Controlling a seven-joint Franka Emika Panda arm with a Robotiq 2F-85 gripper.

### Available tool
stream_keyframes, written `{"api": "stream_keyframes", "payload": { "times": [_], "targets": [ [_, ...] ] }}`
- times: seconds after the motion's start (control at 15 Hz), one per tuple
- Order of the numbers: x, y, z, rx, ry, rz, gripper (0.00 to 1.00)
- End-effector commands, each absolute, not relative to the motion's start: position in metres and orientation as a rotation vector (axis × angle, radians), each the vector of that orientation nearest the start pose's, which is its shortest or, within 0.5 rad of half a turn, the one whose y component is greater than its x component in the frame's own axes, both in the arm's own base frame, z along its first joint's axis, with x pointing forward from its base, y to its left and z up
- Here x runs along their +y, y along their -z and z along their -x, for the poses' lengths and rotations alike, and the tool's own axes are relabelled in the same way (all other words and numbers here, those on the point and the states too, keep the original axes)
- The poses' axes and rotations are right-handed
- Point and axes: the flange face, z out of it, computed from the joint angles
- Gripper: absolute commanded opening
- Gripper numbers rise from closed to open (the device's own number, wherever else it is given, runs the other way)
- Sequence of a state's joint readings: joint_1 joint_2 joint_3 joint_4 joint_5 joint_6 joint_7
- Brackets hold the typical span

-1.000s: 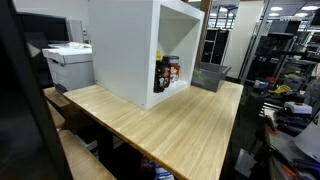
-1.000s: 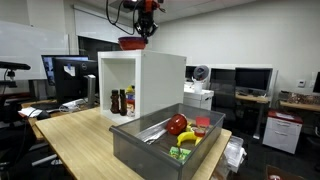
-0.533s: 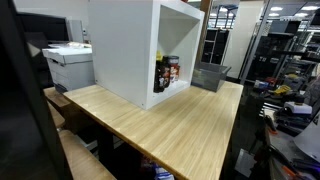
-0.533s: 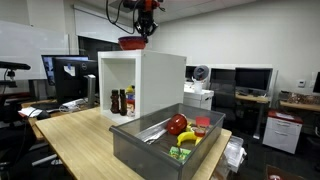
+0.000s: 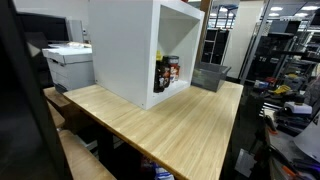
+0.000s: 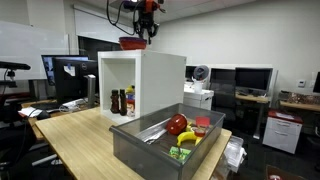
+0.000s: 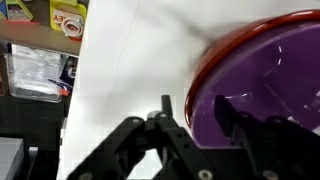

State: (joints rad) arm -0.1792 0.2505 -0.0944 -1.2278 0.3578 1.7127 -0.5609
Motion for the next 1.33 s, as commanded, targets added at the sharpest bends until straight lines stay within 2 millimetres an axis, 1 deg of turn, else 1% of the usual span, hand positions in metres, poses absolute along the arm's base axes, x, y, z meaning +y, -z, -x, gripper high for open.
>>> {"api": "stream_keyframes", "payload": {
  "times": [0.0,0.2,0.33,0.47,0.73,1.07,1.27],
  "targets": [
    [-0.133,-0.658,-0.629,-0.398,0.497,2.864,0.78],
    [-0.132,-0.659,-0.628,-0.401,0.500,2.870,0.92],
    [-0.131,-0.661,-0.627,-0.403,0.499,2.875,0.98],
    [-0.130,-0.663,-0.625,-0.410,0.495,2.877,1.00],
    [-0.127,-0.667,-0.620,-0.418,0.494,2.879,1.00],
    [-0.119,-0.678,-0.611,-0.444,0.514,2.891,1.00],
    [-0.118,-0.682,-0.605,-0.442,0.529,2.890,1.00]
  ]
}}
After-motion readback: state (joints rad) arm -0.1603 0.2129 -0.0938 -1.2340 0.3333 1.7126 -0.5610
